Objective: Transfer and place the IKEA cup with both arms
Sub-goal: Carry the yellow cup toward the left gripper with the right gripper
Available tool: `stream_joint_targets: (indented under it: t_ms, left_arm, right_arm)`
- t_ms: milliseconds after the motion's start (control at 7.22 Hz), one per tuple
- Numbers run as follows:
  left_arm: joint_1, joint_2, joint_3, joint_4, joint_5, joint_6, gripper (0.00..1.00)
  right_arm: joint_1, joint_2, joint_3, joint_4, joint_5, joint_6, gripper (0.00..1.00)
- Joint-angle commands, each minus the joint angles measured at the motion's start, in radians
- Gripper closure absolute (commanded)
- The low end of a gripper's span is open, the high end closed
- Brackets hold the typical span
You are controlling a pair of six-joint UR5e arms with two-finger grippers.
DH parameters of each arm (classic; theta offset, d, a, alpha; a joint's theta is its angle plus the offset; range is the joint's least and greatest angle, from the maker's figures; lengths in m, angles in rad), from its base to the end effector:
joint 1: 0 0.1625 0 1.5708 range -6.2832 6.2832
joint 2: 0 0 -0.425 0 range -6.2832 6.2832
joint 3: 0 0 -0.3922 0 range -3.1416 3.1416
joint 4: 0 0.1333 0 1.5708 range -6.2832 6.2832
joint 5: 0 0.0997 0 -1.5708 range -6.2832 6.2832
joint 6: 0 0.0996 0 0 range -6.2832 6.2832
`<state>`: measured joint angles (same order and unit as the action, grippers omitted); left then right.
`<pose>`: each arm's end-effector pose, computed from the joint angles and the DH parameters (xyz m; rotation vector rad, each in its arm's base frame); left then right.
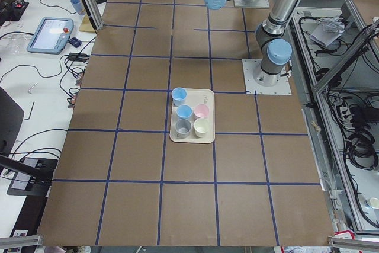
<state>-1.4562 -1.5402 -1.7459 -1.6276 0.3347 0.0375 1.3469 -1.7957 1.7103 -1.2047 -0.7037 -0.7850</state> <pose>-0.1726 -0.4892 0.4788 0.2090 -1.8879 -0.0885 0.1210 -0.4111 0.5207 -0.4809 2.1994 -0.2248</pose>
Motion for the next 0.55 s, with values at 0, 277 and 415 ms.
stream_joint_targets:
  t_ms: [0,277,415]
  left_arm:
    - [-0.062,-0.009,-0.007,0.006,-0.107,-0.019,0.0]
    - [-0.076,-0.005,-0.009,0.005,-0.106,-0.021,0.0]
    - [-0.102,0.003,-0.012,0.003,-0.105,-0.021,0.0]
  right_arm:
    - [0.081,-0.043,0.006,0.013,0.024,0.039,0.82]
    - [0.106,-0.063,0.006,0.001,0.024,0.076,0.81]
    - [0.106,-0.063,0.006,-0.001,0.036,0.073,0.81]
